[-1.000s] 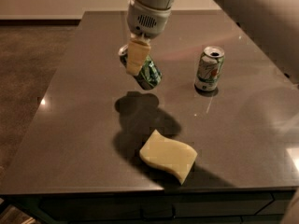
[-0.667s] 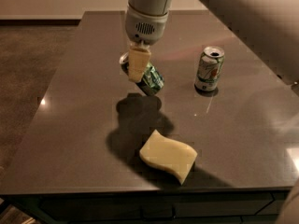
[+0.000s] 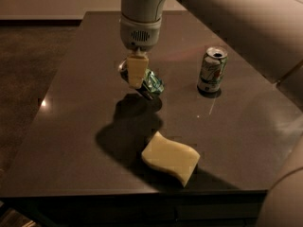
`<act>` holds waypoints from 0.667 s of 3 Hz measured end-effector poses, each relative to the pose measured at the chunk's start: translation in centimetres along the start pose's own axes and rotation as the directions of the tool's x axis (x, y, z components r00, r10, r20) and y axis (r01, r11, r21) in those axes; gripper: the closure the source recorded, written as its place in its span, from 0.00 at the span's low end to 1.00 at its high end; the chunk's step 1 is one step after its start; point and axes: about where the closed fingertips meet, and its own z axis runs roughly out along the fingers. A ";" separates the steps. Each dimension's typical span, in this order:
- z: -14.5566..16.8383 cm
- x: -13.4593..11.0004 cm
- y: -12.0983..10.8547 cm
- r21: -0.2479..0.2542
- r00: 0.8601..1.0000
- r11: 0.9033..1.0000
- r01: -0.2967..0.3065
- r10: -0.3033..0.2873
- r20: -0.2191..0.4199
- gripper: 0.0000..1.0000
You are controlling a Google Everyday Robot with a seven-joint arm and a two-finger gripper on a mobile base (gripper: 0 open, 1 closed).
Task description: Knock green can over
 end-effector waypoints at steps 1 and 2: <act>0.9 -0.2 0.1 -0.018 1.000 1.000 0.020 -0.020 -0.013 0.12; 2.5 -0.7 0.7 -0.055 0.998 0.997 0.056 -0.058 -0.031 0.00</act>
Offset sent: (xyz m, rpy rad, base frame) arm -0.0151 -0.0012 -0.0262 -0.0871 0.0897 0.0664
